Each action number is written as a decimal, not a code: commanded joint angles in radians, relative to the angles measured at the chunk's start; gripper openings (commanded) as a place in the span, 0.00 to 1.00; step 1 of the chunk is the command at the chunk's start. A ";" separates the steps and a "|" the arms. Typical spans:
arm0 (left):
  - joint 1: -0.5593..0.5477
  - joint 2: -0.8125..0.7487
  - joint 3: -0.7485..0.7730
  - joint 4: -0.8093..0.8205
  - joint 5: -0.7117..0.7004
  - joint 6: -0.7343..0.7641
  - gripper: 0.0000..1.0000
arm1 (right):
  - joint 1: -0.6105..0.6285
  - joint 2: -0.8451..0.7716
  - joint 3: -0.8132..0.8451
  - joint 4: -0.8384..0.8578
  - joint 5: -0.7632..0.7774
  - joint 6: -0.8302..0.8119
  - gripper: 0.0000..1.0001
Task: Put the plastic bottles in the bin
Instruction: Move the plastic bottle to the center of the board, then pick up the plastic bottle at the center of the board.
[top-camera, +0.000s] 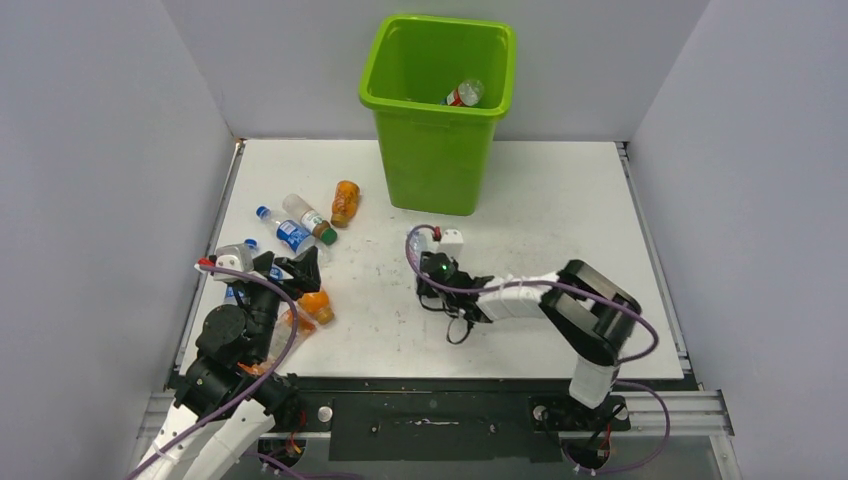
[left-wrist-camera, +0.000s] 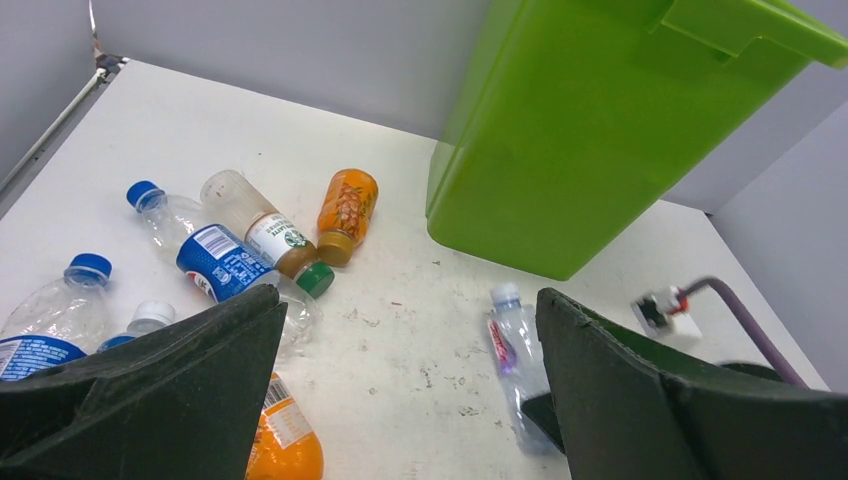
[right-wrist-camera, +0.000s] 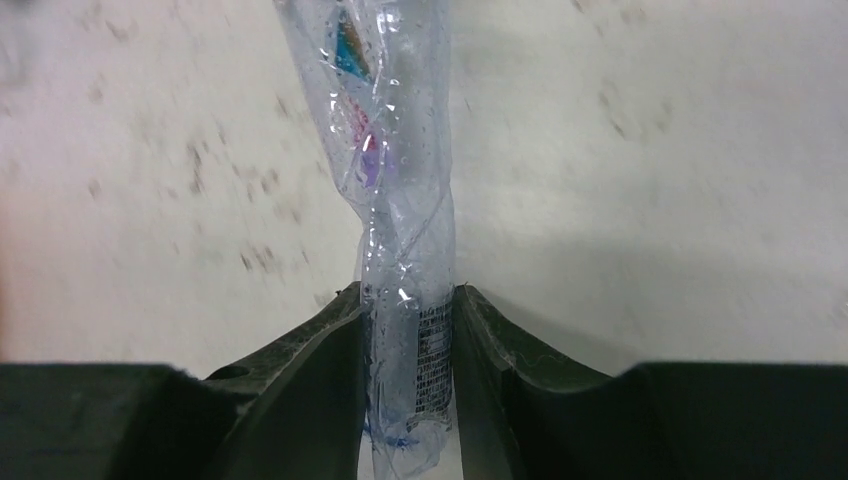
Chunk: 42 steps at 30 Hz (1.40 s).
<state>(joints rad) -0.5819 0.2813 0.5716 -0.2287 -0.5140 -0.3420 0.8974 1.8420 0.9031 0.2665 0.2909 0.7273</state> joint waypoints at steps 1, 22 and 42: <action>-0.001 0.002 0.014 0.028 0.019 -0.011 0.96 | 0.045 -0.200 -0.226 -0.155 0.039 -0.062 0.35; -0.004 0.070 0.017 0.023 0.063 -0.012 0.96 | 0.034 -0.357 -0.388 -0.053 -0.133 -0.208 0.07; -0.055 0.344 -0.135 0.950 0.751 -0.436 0.96 | 0.271 -1.274 -0.654 0.139 -0.152 -0.399 0.05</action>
<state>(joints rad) -0.6174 0.5861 0.4206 0.4156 0.1047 -0.7059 1.1603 0.5892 0.2779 0.3218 0.1665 0.3271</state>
